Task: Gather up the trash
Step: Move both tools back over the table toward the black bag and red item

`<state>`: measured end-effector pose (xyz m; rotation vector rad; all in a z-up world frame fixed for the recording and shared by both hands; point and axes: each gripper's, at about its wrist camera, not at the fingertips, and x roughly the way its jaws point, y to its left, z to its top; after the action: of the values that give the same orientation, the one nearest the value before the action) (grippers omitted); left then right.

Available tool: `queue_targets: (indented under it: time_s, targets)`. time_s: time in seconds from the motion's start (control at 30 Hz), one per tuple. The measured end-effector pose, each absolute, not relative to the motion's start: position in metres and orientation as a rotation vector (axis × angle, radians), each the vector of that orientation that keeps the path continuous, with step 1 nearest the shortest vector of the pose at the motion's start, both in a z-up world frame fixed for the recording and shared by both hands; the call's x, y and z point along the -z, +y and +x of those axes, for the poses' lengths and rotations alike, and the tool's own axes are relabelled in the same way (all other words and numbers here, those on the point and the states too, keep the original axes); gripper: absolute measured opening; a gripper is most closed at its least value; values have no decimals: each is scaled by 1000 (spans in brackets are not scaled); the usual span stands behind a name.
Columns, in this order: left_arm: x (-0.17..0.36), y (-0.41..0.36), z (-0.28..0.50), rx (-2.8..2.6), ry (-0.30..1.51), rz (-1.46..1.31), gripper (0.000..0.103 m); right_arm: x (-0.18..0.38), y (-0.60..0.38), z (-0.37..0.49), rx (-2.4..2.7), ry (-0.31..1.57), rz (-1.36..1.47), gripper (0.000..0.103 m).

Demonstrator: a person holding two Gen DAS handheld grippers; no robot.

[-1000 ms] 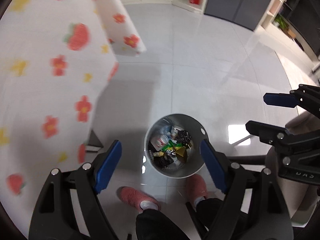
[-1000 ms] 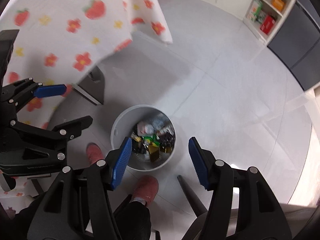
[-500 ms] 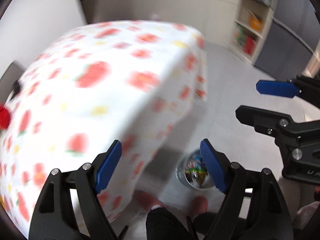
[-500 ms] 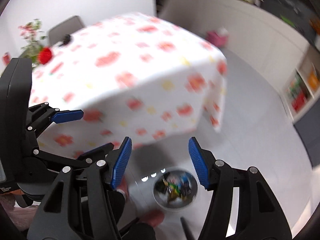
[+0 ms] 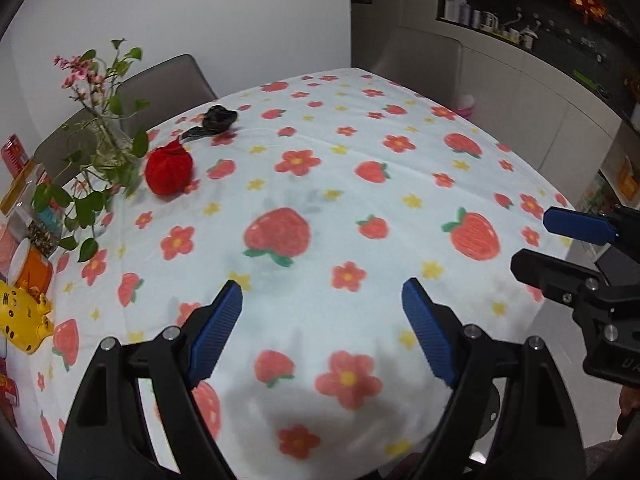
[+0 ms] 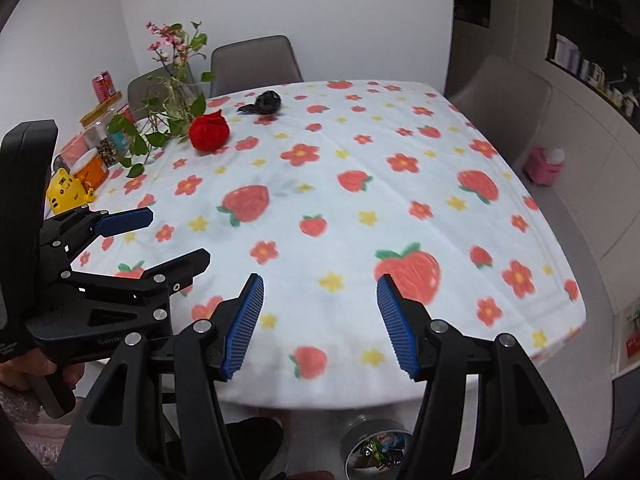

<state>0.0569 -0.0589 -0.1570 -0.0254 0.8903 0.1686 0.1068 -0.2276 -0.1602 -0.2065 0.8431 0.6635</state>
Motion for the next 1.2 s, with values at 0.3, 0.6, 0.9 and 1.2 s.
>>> queue_targets:
  time_s: [0.3, 0.6, 0.9, 1.2]
  targets:
    - [129, 39, 82, -279, 837, -58, 82, 142, -127, 153, -741, 809, -224, 57]
    - [125, 94, 129, -368, 816, -87, 82, 131, -56, 210, -796, 780, -257, 57]
    - [143, 136, 179, -459, 835, -134, 83, 146, 6, 285, -864, 782, -322, 57]
    - [180, 170, 228, -520, 884, -176, 83, 181, 62, 354, -888, 798, -337, 57]
